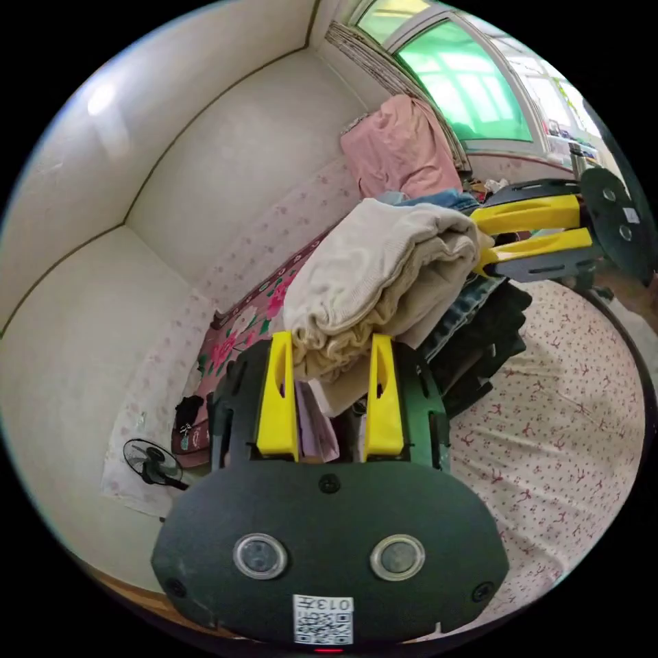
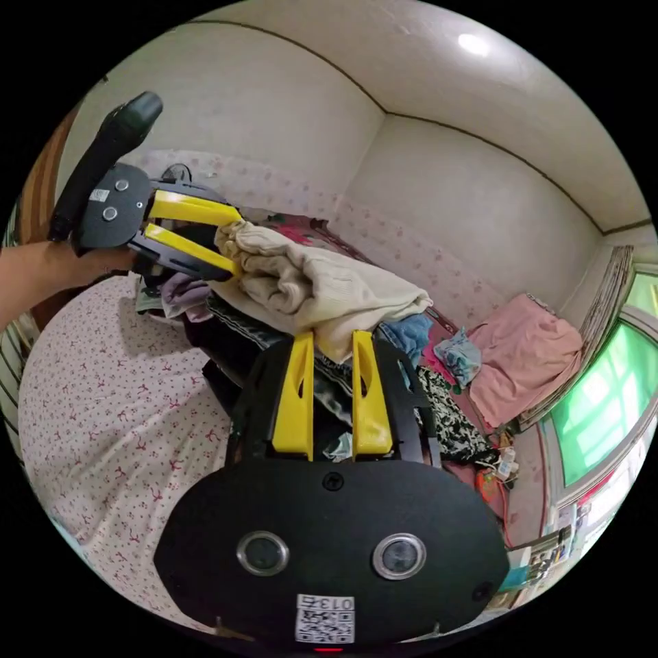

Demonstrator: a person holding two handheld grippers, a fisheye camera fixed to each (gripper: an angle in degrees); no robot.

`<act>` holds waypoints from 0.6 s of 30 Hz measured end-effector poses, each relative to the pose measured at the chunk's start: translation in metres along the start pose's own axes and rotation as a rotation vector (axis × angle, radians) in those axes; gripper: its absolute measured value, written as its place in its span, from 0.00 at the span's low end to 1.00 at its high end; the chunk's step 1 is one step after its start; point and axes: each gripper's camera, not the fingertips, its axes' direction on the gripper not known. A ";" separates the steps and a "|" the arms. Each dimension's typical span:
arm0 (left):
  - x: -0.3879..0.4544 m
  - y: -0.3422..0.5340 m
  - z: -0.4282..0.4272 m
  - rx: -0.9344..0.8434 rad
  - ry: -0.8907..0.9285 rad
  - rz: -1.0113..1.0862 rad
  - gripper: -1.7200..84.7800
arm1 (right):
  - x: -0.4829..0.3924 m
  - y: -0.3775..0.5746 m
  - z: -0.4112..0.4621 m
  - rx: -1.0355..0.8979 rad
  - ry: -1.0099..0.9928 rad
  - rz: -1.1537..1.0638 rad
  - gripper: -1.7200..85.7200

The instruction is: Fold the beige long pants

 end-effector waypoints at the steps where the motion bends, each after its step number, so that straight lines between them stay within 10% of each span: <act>1: -0.003 -0.004 0.003 -0.008 0.008 -0.011 0.15 | -0.006 -0.005 0.001 -0.018 0.004 0.000 0.10; 18: -0.135 0.099 -0.216 0.586 0.548 -0.296 0.10 | -0.073 -0.042 -0.235 0.559 -0.113 0.108 0.05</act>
